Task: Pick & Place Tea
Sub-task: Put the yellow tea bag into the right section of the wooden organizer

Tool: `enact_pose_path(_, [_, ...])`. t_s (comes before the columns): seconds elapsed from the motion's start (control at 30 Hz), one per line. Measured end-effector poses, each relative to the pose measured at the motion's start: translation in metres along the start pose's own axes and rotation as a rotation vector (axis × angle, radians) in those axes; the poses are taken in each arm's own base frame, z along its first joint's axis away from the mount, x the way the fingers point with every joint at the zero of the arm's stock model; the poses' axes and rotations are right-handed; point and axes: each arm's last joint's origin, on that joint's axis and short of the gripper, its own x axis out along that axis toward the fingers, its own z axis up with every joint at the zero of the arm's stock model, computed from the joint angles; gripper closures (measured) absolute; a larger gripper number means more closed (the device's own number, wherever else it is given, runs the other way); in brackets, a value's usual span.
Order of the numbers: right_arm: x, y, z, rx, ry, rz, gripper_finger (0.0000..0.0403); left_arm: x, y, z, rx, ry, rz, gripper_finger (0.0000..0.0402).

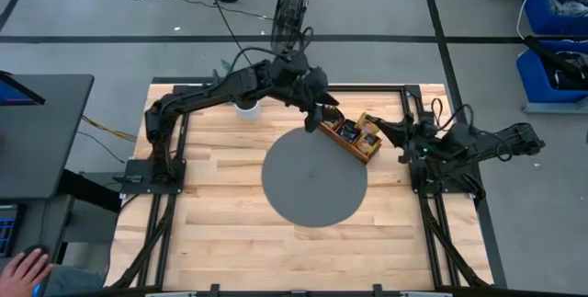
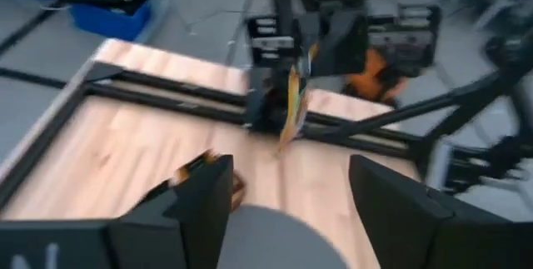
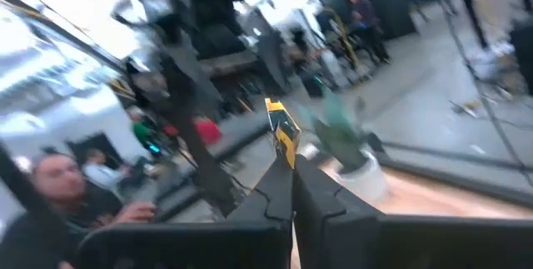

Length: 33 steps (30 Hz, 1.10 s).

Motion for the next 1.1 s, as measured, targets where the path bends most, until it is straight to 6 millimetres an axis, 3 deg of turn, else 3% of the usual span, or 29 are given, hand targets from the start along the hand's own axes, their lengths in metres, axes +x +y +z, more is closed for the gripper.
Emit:
enact_pose_path(0.4, [-0.001, 0.013, 0.021, 0.053, -0.161, 0.204, 0.0403, 0.014, -0.016, 0.013, 0.018, -0.173, -0.138, 0.0142])
enact_pose_path(0.83, [0.017, 0.024, 0.013, 0.047, -0.170, 0.250, 0.0403, 0.042, -0.023, 0.003, 0.003, -0.198, -0.188, 0.0142])
enact_pose_path(1.1, [0.020, 0.025, 0.010, 0.041, -0.162, 0.246, 0.0403, 0.044, -0.027, 0.002, 0.008, -0.193, -0.196, 0.0158])
